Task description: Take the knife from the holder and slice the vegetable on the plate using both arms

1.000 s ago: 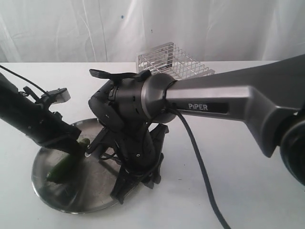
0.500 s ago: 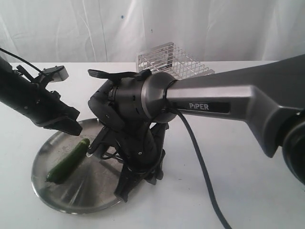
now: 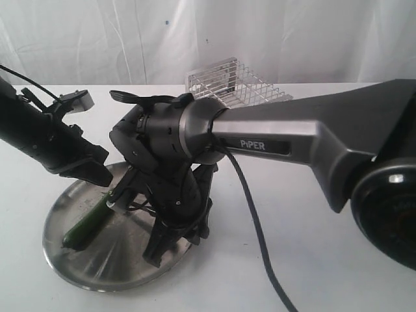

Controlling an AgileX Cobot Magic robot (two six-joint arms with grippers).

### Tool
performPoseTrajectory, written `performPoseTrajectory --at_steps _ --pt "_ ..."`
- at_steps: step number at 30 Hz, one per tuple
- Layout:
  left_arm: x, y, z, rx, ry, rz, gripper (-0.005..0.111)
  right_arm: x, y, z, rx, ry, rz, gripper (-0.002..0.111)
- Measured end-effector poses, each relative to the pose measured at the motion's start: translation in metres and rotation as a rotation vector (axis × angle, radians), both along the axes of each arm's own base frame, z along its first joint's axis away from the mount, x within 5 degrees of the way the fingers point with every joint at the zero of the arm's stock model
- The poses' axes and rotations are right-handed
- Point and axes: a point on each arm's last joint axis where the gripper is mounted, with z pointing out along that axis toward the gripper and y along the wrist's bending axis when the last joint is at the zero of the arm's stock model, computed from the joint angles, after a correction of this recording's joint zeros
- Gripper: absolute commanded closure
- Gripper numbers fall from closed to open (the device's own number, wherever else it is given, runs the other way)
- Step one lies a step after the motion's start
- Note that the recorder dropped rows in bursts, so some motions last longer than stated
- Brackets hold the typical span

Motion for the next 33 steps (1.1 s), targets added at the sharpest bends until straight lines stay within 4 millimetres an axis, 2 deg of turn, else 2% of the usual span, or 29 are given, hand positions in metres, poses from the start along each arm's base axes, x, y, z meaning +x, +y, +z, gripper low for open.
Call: performPoseTrajectory --at_steps 9,15,26,33 --pt "-0.001 0.0 0.003 -0.004 -0.008 0.001 0.107 -0.001 0.0 -0.001 0.001 0.004 -0.001 0.108" --pt "-0.001 0.0 0.003 -0.004 -0.008 0.001 0.107 -0.006 -0.008 -0.01 -0.035 0.03 0.0 0.108" --pt "-0.001 -0.001 0.004 -0.01 -0.008 0.005 0.107 -0.006 -0.009 -0.004 -0.032 0.018 0.003 0.108" --pt "-0.001 -0.001 0.004 -0.012 -0.008 0.006 0.107 0.002 0.001 0.012 0.023 -0.025 0.003 0.108"
